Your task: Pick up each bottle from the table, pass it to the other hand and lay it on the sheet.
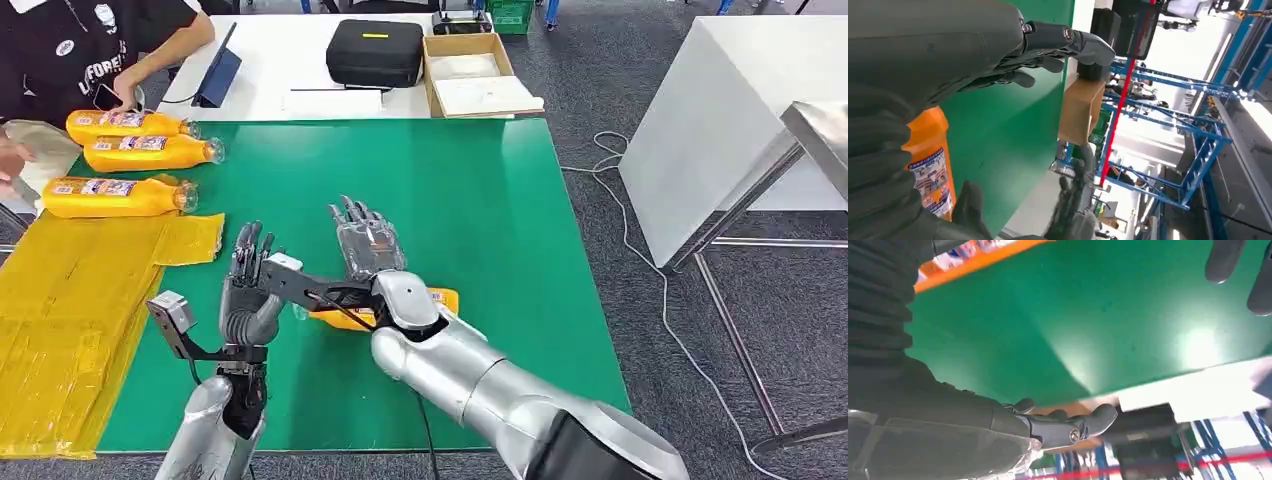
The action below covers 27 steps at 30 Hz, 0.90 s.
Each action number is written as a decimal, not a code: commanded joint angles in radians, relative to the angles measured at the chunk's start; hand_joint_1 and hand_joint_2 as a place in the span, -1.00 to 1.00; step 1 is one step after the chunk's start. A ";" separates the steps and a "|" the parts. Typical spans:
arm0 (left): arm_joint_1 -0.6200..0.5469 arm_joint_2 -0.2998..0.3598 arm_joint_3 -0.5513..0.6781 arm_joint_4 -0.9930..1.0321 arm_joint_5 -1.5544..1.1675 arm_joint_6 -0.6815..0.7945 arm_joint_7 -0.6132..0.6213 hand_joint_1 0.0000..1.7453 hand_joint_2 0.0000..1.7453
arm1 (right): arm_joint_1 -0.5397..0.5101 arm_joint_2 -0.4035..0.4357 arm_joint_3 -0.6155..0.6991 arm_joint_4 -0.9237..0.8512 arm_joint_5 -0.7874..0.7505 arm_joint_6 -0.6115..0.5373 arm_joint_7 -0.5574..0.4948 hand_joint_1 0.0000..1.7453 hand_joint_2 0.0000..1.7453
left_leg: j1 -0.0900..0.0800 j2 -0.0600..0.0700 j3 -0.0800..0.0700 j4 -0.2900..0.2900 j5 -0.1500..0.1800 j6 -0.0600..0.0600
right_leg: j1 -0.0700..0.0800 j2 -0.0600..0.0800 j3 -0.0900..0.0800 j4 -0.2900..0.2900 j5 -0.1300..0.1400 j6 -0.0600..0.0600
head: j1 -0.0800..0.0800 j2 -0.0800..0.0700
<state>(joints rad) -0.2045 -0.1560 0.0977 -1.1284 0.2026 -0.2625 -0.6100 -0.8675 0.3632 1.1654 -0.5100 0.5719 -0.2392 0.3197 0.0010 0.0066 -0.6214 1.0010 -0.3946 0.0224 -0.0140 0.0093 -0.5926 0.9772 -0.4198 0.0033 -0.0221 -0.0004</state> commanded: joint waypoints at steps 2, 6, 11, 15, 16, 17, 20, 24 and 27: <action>0.052 0.004 0.115 -0.083 -0.010 0.023 0.010 -1.00 1.00 | 0.196 -0.062 -0.181 -0.269 0.599 -0.111 0.070 -1.00 1.00 | 0.001 0.000 0.003 -0.001 -0.001 -0.002 | 0.001 -0.001 0.004 -0.002 -0.001 -0.001 | 0.000 0.000; 0.102 0.016 0.137 -0.125 0.003 0.025 0.000 -1.00 1.00 | 0.410 -0.147 -0.358 -0.524 0.799 -0.132 0.004 -1.00 1.00 | 0.002 -0.003 0.005 -0.003 -0.001 -0.002 | 0.002 -0.003 0.006 -0.004 -0.002 -0.001 | 0.000 0.000; 0.138 0.017 0.138 -0.172 0.007 0.034 -0.004 -1.00 1.00 | 0.485 -0.140 -0.473 -0.433 0.839 -0.201 -0.043 -1.00 1.00 | 0.001 -0.004 0.003 -0.002 -0.002 -0.002 | 0.001 -0.005 0.005 -0.003 -0.002 -0.001 | 0.000 0.000; 0.162 0.012 0.149 -0.214 0.006 0.041 -0.002 -1.00 1.00 | 0.476 -0.125 -0.539 -0.320 0.802 -0.263 -0.076 -1.00 1.00 | 0.000 -0.003 0.001 -0.001 -0.002 -0.002 | 0.000 -0.003 0.002 -0.002 -0.002 -0.001 | 0.000 0.000; 0.166 0.013 0.152 -0.215 0.005 0.042 -0.002 -1.00 1.00 | 0.477 -0.121 -0.548 -0.308 0.797 -0.264 -0.076 -1.00 1.00 | 0.000 -0.002 0.001 -0.001 -0.002 -0.002 | 0.000 -0.002 0.001 -0.002 -0.002 -0.001 | 0.000 0.000; 0.169 0.014 0.155 -0.214 0.007 0.040 -0.002 -1.00 1.00 | 0.478 -0.119 -0.554 -0.300 0.793 -0.262 -0.077 -1.00 1.00 | 0.000 -0.004 0.004 -0.002 -0.003 -0.004 | 0.000 -0.004 0.005 -0.003 -0.002 -0.002 | 0.000 0.000; 0.176 0.013 0.159 -0.220 0.001 0.043 0.003 -1.00 1.00 | 0.468 -0.108 -0.577 -0.276 0.805 -0.249 -0.066 -1.00 1.00 | 0.000 -0.003 0.005 -0.003 -0.003 -0.004 | 0.000 -0.003 0.006 -0.003 -0.002 -0.002 | 0.000 0.000; 0.177 0.011 0.158 -0.222 0.000 0.043 0.004 -1.00 1.00 | 0.464 -0.108 -0.584 -0.274 0.809 -0.243 -0.063 -1.00 1.00 | 0.000 -0.003 0.002 -0.001 -0.002 -0.003 | 0.000 -0.002 0.003 -0.002 -0.002 -0.001 | 0.000 0.000; 0.176 0.010 0.153 -0.223 -0.003 0.045 0.009 -1.00 1.00 | 0.463 -0.110 -0.610 -0.268 0.810 -0.220 -0.053 -1.00 1.00 | 0.000 -0.003 0.005 -0.002 -0.003 -0.003 | 0.000 -0.003 0.005 -0.002 -0.003 -0.002 | 0.000 0.000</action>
<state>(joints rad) -0.0270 -0.1457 0.2354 -1.3584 0.2064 -0.2220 -0.6123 -0.3793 0.2560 0.6237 -0.8633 1.3802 -0.4906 0.2544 0.0013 0.0056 -0.6227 1.0007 -0.3959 0.0215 -0.0139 0.0086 -0.5935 0.9768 -0.4206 0.0032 -0.0225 -0.0004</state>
